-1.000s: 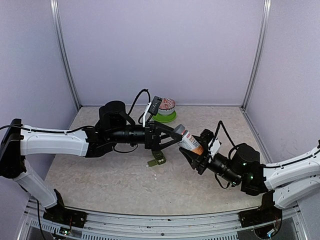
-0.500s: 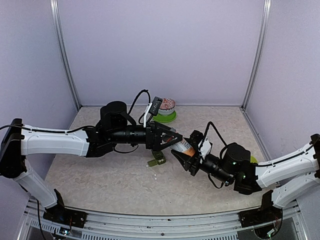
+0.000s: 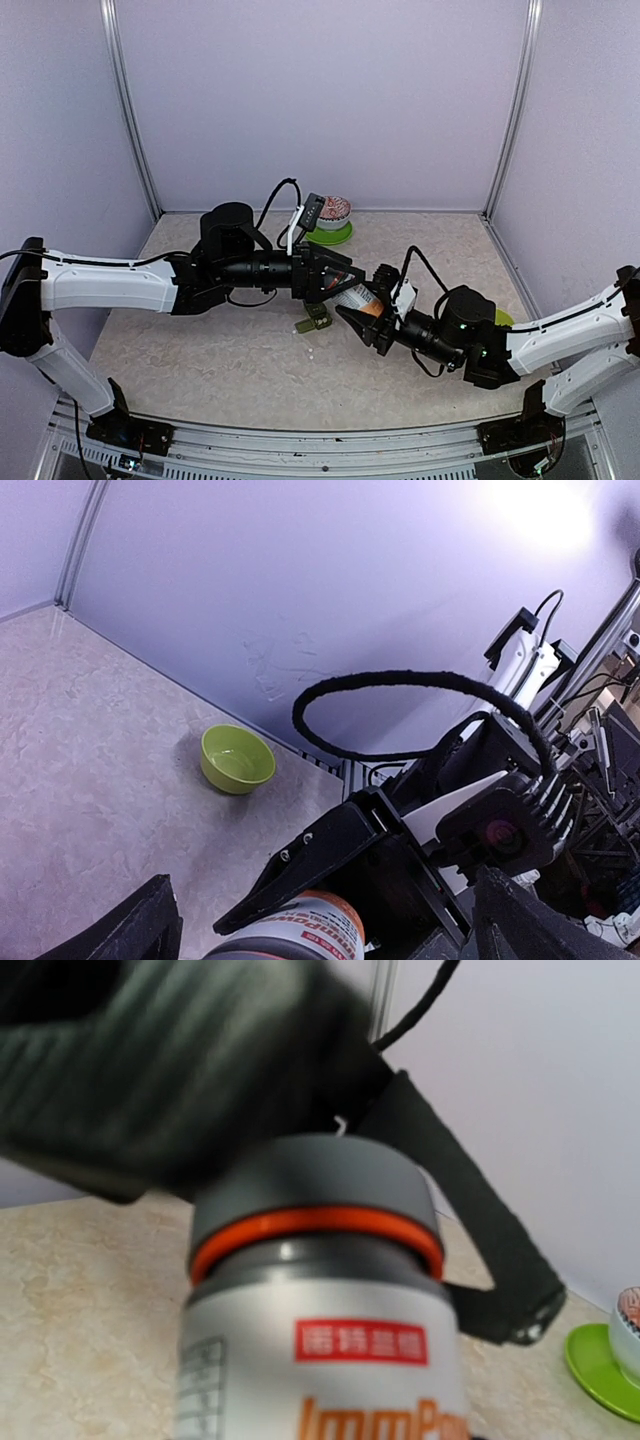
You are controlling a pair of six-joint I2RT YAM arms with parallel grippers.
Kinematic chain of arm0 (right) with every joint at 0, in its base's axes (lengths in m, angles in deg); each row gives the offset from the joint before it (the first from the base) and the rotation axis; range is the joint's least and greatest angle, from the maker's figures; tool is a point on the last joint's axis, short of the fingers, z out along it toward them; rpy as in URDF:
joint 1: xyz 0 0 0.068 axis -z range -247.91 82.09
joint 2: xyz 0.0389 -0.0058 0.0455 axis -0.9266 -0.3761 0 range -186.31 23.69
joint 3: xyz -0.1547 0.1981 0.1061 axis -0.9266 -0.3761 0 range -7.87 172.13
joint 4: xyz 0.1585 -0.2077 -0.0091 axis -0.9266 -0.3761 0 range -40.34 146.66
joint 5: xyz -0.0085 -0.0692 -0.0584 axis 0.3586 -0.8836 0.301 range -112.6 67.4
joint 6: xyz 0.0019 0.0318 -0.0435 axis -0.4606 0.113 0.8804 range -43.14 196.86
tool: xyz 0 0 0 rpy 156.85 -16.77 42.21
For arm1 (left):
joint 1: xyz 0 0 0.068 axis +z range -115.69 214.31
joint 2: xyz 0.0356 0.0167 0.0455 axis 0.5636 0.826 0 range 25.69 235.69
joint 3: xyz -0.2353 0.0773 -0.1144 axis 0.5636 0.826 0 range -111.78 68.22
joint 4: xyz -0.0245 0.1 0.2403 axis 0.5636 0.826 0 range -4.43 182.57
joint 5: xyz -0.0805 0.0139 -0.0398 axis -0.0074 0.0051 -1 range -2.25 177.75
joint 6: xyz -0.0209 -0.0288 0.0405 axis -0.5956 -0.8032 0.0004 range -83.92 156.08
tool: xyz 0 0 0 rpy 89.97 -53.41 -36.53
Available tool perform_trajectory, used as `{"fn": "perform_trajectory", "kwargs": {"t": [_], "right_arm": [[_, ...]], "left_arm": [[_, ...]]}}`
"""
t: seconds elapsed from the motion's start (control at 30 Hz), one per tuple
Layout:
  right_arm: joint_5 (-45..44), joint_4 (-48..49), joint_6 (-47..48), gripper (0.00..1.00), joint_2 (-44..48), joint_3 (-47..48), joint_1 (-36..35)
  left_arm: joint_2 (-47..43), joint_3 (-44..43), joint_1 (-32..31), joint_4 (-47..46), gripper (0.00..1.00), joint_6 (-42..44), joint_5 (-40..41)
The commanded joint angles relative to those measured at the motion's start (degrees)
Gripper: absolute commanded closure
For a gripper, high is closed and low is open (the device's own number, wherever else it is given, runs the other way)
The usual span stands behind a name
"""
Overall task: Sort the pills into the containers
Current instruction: Screw the lid of the pill bottle onto the pill bottle.
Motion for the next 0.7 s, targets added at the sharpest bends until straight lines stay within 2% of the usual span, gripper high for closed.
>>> {"fn": "perform_trajectory", "kwargs": {"t": [0.0, 0.13, 0.33, 0.67], "right_arm": [[1.0, 2.2, -1.2, 0.63, 0.2, 0.1, 0.3], [-0.2, 3.1, -1.1, 0.63, 2.5, -1.5, 0.3], [-2.5, 3.0, 1.4, 0.62, 6.4, -3.2, 0.9], [-3.2, 3.3, 2.7, 0.62, 8.1, -3.1, 2.4]], "left_arm": [[-3.2, -1.6, -0.8, -1.7, 0.01, 1.1, 0.7], [-5.0, -1.3, -0.5, 0.1, 0.01, 1.4, 3.2], [-5.8, -3.2, 0.3, 9.4, 0.01, -0.3, 8.1], [-2.3, -4.2, 0.4, 11.2, 0.01, -2.5, 5.7]]}}
